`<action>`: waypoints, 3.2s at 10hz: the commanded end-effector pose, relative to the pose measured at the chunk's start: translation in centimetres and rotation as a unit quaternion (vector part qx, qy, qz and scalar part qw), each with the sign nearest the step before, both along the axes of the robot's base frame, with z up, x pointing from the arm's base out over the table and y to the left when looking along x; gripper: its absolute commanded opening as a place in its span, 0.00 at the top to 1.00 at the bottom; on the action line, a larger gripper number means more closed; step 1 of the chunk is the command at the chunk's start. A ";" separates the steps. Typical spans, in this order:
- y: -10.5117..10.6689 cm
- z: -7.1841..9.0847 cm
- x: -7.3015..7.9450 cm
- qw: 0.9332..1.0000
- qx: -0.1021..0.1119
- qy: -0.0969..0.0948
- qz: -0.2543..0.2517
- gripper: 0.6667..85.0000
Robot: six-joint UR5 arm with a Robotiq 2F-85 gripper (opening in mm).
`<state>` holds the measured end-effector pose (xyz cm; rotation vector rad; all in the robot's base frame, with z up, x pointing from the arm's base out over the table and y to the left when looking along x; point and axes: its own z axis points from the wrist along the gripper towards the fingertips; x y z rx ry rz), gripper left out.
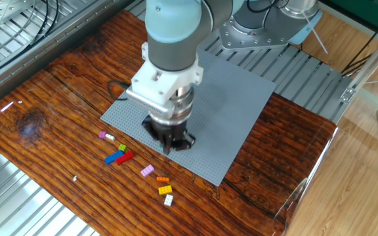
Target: Build with small Lego blocks
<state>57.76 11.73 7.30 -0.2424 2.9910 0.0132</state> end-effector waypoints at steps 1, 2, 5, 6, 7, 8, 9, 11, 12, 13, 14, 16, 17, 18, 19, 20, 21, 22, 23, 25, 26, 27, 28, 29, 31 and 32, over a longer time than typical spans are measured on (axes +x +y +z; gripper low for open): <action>0.3 -0.4 4.0 0.999 0.006 -0.030 -0.015 0.99; 0.2 -0.5 4.0 0.999 0.005 -0.030 -0.019 0.99; 0.2 -0.3 1.5 0.999 0.006 0.011 -0.033 0.99; 0.2 -0.3 1.3 0.999 0.007 0.016 -0.039 0.99; 0.4 -0.3 1.2 0.999 0.010 0.018 -0.042 0.99; -0.4 -0.3 1.1 0.999 -0.005 0.019 -0.041 0.99; -0.8 -0.3 1.1 0.999 -0.013 0.018 -0.037 0.99; -1.6 -1.1 2.5 0.999 -0.011 0.032 -0.028 0.84; -1.3 -1.1 1.9 0.997 0.000 0.049 -0.057 0.86; -1.8 -1.6 3.3 0.998 -0.003 0.027 -0.061 0.93; -1.8 -2.2 4.1 0.998 -0.003 0.009 -0.070 0.91; -1.8 -3.6 4.4 0.997 0.005 -0.017 -0.071 0.75; -1.7 -3.7 4.4 0.997 0.011 -0.014 -0.071 0.71; -1.4 -3.7 3.5 0.997 0.017 0.005 -0.071 0.55; -1.6 -3.6 3.5 0.997 0.017 0.008 -0.069 0.46; -1.7 -3.4 3.6 0.997 0.017 0.009 -0.070 0.38; -2.6 -3.7 3.8 0.997 0.003 0.008 -0.081 0.37; -2.7 -3.9 3.1 0.995 0.000 0.022 -0.093 0.39; -2.7 -3.7 2.4 0.995 0.000 0.033 -0.099 0.47; -2.4 -3.8 3.3 0.995 0.008 0.019 -0.094 0.42; -3.0 -4.5 3.9 0.995 -0.002 0.016 -0.100 0.42; -3.4 -5.2 4.4 0.993 -0.008 0.014 -0.115 0.42; -4.1 -5.2 5.0 0.992 -0.014 0.005 -0.128 0.43; -3.7 -5.1 5.0 0.990 -0.004 0.007 -0.139 0.43; -3.1 -4.9 4.4 0.988 0.011 0.018 -0.155 0.44; -2.8 -5.2 4.3 0.985 0.017 0.024 -0.168 0.46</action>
